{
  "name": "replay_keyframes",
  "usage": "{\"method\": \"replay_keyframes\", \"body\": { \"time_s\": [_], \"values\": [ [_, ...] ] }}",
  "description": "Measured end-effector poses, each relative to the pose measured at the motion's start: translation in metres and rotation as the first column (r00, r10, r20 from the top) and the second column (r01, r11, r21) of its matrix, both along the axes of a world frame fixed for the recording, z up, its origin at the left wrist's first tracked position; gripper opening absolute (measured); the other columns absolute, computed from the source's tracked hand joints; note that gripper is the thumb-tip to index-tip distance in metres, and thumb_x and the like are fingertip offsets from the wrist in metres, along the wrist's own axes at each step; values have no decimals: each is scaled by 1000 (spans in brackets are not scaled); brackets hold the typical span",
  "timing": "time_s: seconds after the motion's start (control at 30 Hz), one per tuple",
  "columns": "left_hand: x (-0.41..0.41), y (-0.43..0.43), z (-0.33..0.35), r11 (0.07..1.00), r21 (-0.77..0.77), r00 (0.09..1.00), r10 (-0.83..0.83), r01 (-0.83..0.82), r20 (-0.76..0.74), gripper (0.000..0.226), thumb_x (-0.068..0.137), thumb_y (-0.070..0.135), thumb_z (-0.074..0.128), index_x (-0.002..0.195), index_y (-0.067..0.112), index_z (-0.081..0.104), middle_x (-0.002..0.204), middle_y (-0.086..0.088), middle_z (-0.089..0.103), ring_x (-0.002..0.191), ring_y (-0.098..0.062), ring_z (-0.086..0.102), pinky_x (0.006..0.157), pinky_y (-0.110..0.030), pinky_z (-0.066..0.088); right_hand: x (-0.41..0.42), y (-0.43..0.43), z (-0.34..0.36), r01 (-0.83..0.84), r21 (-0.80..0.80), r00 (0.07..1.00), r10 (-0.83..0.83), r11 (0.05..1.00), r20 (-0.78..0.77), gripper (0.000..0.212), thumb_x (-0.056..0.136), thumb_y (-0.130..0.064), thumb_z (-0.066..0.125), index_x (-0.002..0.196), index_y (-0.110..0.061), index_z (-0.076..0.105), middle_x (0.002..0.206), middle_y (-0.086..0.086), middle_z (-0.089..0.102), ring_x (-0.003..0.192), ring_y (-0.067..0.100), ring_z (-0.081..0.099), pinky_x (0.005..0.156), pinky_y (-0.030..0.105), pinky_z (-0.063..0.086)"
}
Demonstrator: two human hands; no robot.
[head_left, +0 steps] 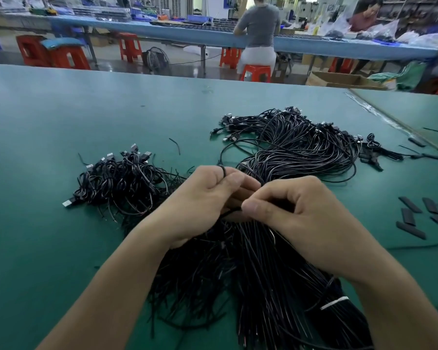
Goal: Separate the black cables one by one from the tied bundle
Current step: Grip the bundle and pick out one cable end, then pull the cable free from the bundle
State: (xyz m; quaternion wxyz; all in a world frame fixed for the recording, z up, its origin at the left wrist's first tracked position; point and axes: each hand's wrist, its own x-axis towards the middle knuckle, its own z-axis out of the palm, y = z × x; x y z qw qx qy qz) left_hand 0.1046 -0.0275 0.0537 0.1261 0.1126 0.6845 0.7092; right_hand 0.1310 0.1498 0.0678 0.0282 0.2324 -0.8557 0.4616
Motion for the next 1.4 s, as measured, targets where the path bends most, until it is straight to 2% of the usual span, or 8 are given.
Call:
{"method": "replay_keyframes", "body": {
  "time_s": [0.2, 0.33, 0.5, 0.63, 0.97, 1.17, 1.27, 1.4],
  "values": [
    [-3, -1, 9, 854, 474, 971, 238, -215, 11, 36, 109, 22, 32, 104, 5, 63, 80, -7, 75, 72, -17, 74, 55, -26, 58, -5, 14, -7, -28, 304, 978, -36, 952, 204, 12, 88, -44, 68, 80, -37, 74, 55, -4, 56, 51, 3, 46, 55, 27, 44],
    [-2, -3, 12, 795, 564, 973, 218, -223, 77, 37, 109, 24, 33, 106, 5, 64, 83, -7, 77, 76, -18, 76, 56, -23, 58, -4, 7, -10, -191, 312, 935, 75, 931, 346, 14, 91, -44, 65, 83, -38, 75, 62, 5, 62, 60, 28, 54, 64, 40, 50],
    [-4, -3, 2, 969, 172, 984, 179, -178, 9, 36, 109, 20, 33, 104, 0, 63, 89, -15, 77, 85, -25, 76, 68, -27, 61, 0, 9, 1, -284, 184, 919, 213, 941, 332, 16, 92, -42, 66, 85, -33, 77, 60, 8, 57, 57, 26, 46, 56, 38, 40],
    [5, -2, 0, 971, -209, 994, -112, 113, 16, 37, 108, 16, 36, 94, 2, 67, 82, -7, 77, 78, -14, 75, 68, -20, 58, 0, 11, 4, -155, 118, 978, 136, 981, 156, 17, 92, -39, 66, 81, -30, 76, 72, 0, 70, 69, 15, 63, 70, 37, 51],
    [10, -4, 12, 944, 66, 934, -331, 325, 138, 54, 93, 54, 39, 73, 17, 73, 42, 5, 45, 27, -2, 31, 31, -12, 23, -8, 1, -7, 235, -218, 966, -252, 947, -55, 12, 83, -38, 75, 80, -27, 73, 64, 7, 64, 56, 27, 54, 54, 40, 46],
    [4, -2, 14, 831, 537, 952, -266, 146, 153, 40, 92, 35, 48, 76, 11, 76, 56, 3, 58, 40, -5, 53, 38, -15, 43, -4, -10, -11, 103, 11, 990, -104, 995, 95, 26, 97, -36, 58, 73, -37, 67, 53, -5, 54, 47, 7, 41, 46, 30, 35],
    [-1, 5, 9, 769, 639, 985, -115, 8, 126, 43, 92, 32, 47, 97, 0, 76, 95, -14, 76, 84, -21, 76, 68, -23, 60, 3, -15, -7, -6, 189, 989, -22, 982, 144, 30, 98, -37, 55, 70, -27, 61, 56, 0, 58, 44, 5, 42, 44, 26, 37],
    [-8, 4, -3, 908, 374, 980, 198, -191, 18, 36, 105, 26, 39, 110, 5, 67, 108, -13, 75, 105, -24, 71, 88, -30, 58, 11, -14, 1, -100, 291, 989, 62, 951, 137, 32, 97, -42, 54, 76, -19, 62, 53, -9, 53, 46, 4, 45, 47, 25, 41]
  ]
}}
